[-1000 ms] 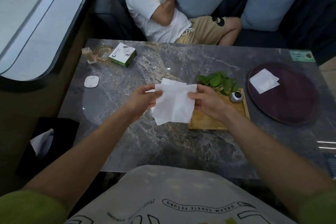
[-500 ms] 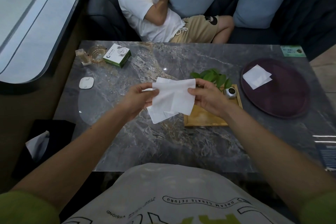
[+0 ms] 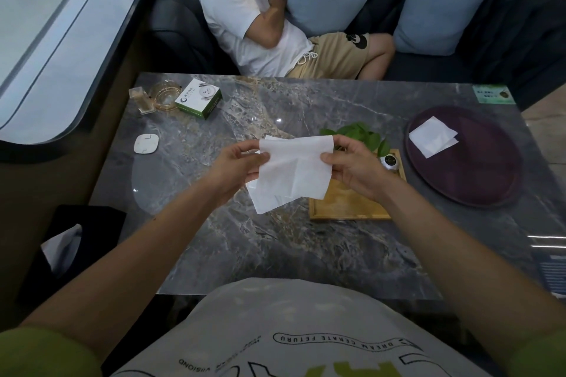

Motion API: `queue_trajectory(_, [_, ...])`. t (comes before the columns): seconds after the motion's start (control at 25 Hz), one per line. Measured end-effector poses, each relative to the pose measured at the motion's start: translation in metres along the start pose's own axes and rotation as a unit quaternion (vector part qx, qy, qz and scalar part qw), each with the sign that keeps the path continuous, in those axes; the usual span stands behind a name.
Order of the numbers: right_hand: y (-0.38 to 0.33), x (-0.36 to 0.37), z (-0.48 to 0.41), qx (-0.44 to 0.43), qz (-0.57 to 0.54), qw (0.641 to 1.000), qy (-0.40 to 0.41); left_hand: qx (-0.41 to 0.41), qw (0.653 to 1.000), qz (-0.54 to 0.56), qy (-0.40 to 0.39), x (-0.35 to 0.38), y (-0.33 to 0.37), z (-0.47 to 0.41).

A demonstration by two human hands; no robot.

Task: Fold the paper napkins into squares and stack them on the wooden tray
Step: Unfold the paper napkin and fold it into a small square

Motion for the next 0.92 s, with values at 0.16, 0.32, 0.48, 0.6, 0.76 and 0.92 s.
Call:
queue_trajectory(0.16, [-0.005, -0.001, -0.003, 0.0, -0.006, 1.0, 0.002, -0.002, 1.0, 0.011, 0.001, 0.001, 0.004, -0.004])
queue_trajectory(0.32, [-0.008, -0.003, -0.006, -0.003, -0.004, 1.0, 0.002, -0.002, 1.0, 0.009, 0.005, 0.0, 0.004, -0.008])
queue_trajectory(0.48, [-0.009, -0.006, -0.009, -0.006, -0.007, 1.0, 0.004, 0.007, 1.0, 0.004, -0.006, 0.0, 0.002, -0.011])
queue_trajectory(0.6, [-0.011, -0.007, -0.01, -0.015, -0.01, 1.0, 0.005, 0.013, 1.0, 0.011, -0.019, 0.0, 0.002, -0.014])
queue_trajectory(0.76, [-0.013, -0.007, -0.011, -0.018, -0.026, 0.999, 0.003, 0.021, 0.999, 0.031, -0.032, 0.002, 0.005, -0.015])
queue_trajectory(0.92, [-0.013, -0.009, -0.01, -0.022, -0.007, 1.0, 0.001, 0.023, 0.999, 0.035, -0.034, 0.004, 0.005, -0.017])
Point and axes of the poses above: each hand's wrist, its own z-axis away from the middle knuckle, its own x-axis out of the palm, y = z × x, the point moved 5 cm from there along -z, towards the middle knuckle, and after that the axes turned 8 degrees about y, right-handed, at the moved point
